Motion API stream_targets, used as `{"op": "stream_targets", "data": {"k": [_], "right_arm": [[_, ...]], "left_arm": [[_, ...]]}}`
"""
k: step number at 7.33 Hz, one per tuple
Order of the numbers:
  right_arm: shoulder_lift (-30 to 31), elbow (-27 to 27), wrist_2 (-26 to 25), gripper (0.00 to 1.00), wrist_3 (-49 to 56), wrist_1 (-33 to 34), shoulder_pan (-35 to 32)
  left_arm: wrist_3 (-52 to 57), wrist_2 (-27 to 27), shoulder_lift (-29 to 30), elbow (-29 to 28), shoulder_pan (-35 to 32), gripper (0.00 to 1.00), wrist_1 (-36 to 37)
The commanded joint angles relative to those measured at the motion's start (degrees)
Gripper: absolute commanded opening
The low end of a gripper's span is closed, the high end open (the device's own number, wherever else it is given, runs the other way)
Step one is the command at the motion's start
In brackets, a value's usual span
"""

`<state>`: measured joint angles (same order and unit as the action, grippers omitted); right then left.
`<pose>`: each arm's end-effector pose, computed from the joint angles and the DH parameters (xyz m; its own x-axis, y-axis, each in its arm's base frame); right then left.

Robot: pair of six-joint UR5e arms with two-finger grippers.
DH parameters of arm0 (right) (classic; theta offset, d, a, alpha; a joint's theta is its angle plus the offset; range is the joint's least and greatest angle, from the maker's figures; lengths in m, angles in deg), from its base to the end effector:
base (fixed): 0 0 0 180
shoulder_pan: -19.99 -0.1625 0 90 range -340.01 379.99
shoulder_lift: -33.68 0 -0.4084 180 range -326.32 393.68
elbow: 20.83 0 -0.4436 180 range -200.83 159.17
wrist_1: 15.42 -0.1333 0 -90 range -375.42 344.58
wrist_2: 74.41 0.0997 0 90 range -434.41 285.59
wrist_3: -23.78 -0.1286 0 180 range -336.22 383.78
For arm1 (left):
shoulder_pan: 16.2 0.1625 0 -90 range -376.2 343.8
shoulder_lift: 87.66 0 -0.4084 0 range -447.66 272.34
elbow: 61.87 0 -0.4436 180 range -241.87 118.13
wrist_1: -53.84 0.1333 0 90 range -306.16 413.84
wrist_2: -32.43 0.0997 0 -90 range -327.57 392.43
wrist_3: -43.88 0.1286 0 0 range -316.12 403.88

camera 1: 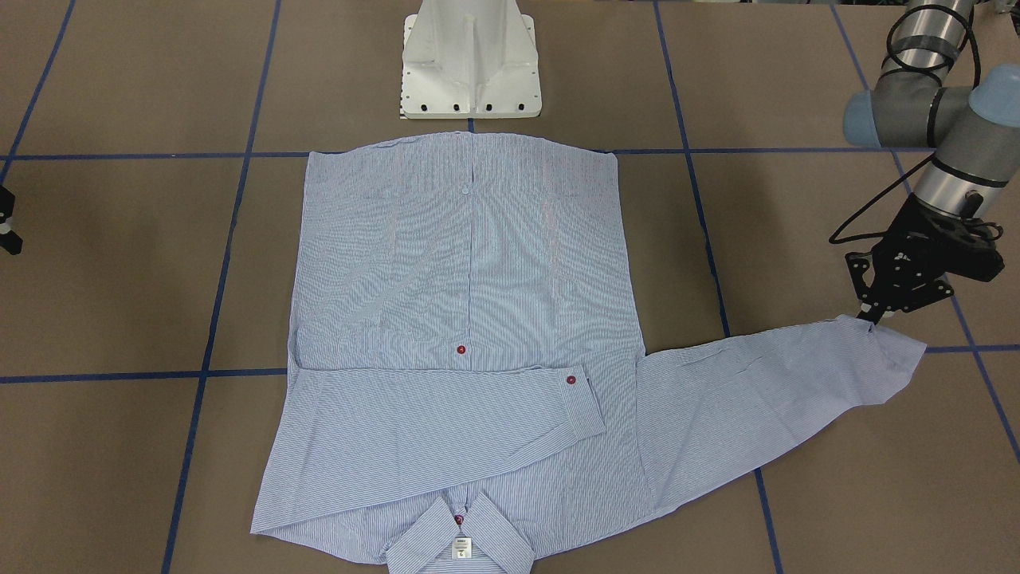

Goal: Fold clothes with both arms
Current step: 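Carry the sleeve with the left gripper across the shirt toward the collar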

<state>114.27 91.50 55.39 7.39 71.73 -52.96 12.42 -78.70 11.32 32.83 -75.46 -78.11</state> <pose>-0.1220 -0.5716 0.3568 0.6706 -0.3273 0.6657 0.0544 0.9167 0.3959 0.2575 -0.6032 0.4464 0.7047 0.3716 -0.6044 0.0929 0.7962 0.5979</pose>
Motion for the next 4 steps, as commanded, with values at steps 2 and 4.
{"op": "stream_targets", "data": {"k": [2, 4], "right_arm": [[-0.26, 0.0, -0.07, 1.0, -0.31, 0.04, 0.0], [-0.26, 0.0, -0.07, 1.0, -0.32, 0.04, 0.0]], "left_arm": [[-6.45, 7.39, 22.6, 1.37, 7.72, 0.0, 29.66], [-18.23, 11.87, 35.25, -6.49, 16.16, 0.0, 32.37]]}}
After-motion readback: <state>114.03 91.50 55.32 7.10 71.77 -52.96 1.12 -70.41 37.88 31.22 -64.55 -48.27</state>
